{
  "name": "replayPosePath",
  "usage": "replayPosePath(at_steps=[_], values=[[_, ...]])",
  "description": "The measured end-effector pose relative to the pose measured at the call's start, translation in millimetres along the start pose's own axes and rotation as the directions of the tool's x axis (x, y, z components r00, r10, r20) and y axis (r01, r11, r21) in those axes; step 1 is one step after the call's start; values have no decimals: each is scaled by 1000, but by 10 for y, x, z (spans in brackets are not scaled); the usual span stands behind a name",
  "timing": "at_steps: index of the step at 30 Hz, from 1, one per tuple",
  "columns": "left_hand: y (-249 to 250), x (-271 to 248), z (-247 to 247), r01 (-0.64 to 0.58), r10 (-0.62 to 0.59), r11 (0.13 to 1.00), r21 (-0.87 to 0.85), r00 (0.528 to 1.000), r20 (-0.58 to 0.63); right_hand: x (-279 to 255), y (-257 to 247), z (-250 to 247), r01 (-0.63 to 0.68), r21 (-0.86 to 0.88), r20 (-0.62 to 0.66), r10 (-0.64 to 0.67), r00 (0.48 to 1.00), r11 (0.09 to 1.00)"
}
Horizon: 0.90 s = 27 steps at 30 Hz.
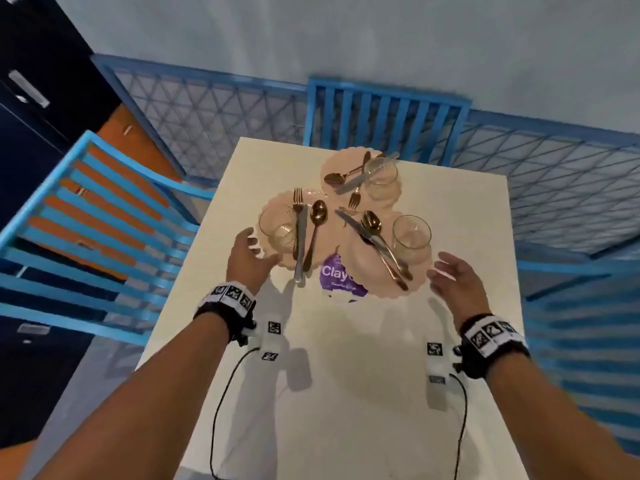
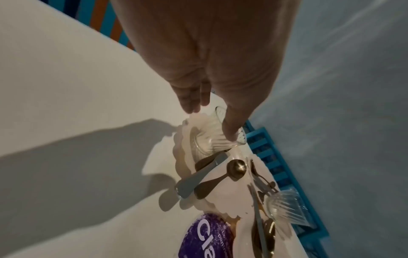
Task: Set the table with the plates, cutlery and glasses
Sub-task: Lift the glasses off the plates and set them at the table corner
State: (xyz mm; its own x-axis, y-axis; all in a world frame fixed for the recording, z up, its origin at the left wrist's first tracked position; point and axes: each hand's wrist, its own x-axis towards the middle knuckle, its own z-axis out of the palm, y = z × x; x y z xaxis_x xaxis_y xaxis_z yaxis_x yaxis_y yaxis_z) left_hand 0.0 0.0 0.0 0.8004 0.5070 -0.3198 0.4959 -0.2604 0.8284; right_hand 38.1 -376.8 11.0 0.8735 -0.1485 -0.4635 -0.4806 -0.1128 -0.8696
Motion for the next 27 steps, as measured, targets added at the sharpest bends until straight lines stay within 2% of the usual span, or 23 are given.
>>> replayPosePath(at_steps=[2, 6, 11, 22, 27], values=[[-6, 154, 136, 37, -39, 998, -45, 997, -60, 212, -64, 130, 34, -55, -77, -39, 996, 998], [-150, 366, 397, 51, -67, 988, -148, 992, -110, 488, -61, 360, 64, -25, -100, -66, 993, 998], [-223, 552, 529, -50, 30, 988, -144, 990, -139, 740, 84, 535, 107, -149, -98, -122, 988, 983], [-85, 624, 612, -118, 83, 975, -187, 980, -183, 929, 140, 705, 205, -90, -104, -214, 971, 975], [299, 481, 679, -246, 209, 949, -199, 960, -188, 1024, 132, 653, 237, -74, -95, -244, 965, 969]])
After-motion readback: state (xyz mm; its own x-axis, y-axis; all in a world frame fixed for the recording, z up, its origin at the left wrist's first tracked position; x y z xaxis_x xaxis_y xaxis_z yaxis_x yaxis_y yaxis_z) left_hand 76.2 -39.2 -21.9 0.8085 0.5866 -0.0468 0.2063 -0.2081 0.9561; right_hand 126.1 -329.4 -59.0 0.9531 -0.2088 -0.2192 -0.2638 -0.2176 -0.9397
